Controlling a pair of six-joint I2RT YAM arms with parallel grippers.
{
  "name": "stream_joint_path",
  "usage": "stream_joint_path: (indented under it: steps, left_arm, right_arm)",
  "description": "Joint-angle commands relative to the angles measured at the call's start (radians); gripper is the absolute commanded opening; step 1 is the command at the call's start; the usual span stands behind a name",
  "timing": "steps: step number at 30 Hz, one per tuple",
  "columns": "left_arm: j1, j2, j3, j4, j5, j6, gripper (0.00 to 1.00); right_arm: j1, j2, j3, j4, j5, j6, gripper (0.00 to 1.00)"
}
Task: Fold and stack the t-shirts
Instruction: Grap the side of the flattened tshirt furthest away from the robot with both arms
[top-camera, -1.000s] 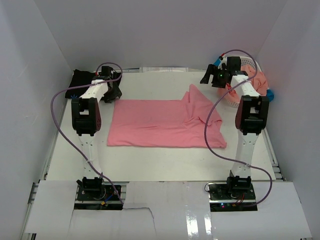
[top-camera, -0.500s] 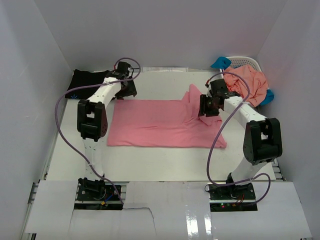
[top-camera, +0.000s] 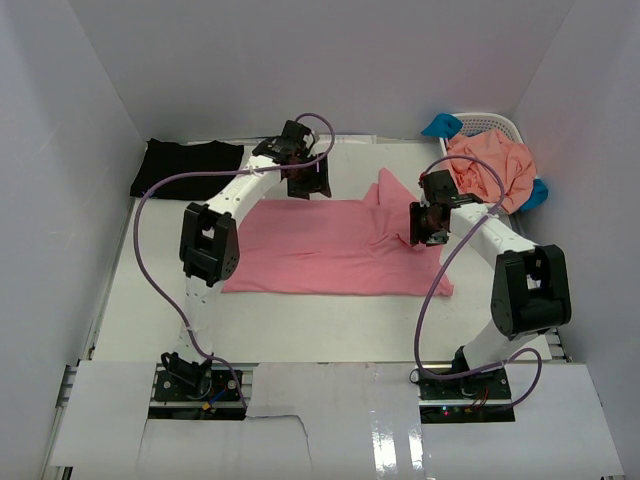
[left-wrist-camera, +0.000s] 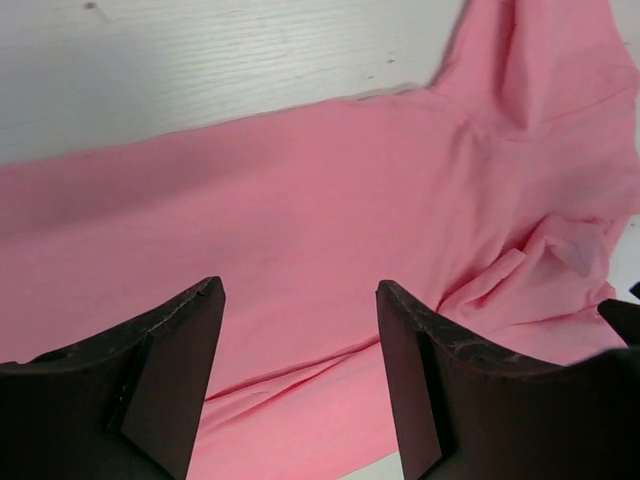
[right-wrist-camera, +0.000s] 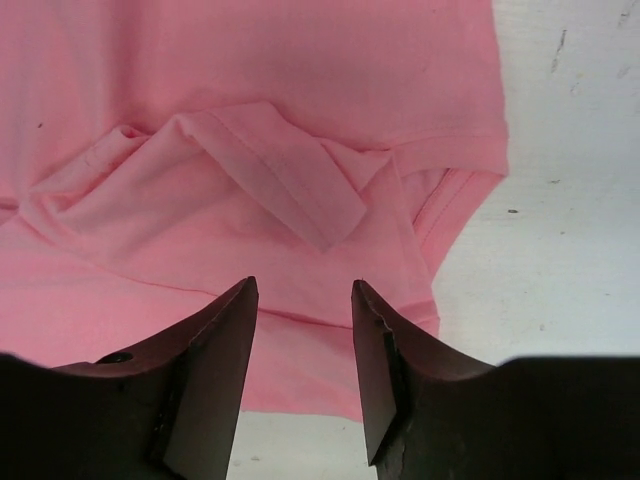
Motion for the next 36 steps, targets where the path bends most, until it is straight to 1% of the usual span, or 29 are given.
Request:
stream_joint_path:
  steps: [1,8,15,27,32,33,34,36]
  left_arm:
    - [-0.056,0.021,0.068,-0.009,0.076,-0.002,0.73]
    - [-0.134,0.087,0.167,-0.023,0.1,-0.027,0.74]
    - [-0.171,0.12,0.219,-0.023,0.119,-0.044,0.75]
    - [-0.187,0.114,0.2,-0.025,0.111,-0.038,0.75]
    - [-0.187,0.111,0.194,-0.023,0.108,-0.038,0.75]
    - [-0.187,0.111,0.193,-0.025,0.108,-0.036,0.75]
    - [-0.187,0.111,0.188,-0.025,0.107,-0.036,0.75]
    - [-0.187,0.11,0.187,-0.023,0.105,-0.035,0.75]
  right_arm:
    - [0.005,0.015,0.013,0.015,0.065,0.004,0.47]
    - [0.005,0.07,0.029,0.035,0.08,0.015,0.43]
    - [0.005,0.135,0.085,0.046,0.061,0.024,0.4]
    - [-0.001,0.182,0.122,0.064,0.044,0.029,0.41]
    - [-0.004,0.211,0.106,0.087,0.016,0.027,0.41]
    - [-0.007,0.218,0.105,0.093,-0.002,0.026,0.41]
    - [-0.012,0.224,0.103,0.095,-0.016,0.023,0.36]
    - [-0.015,0.247,0.103,0.098,-0.033,0.023,0.36]
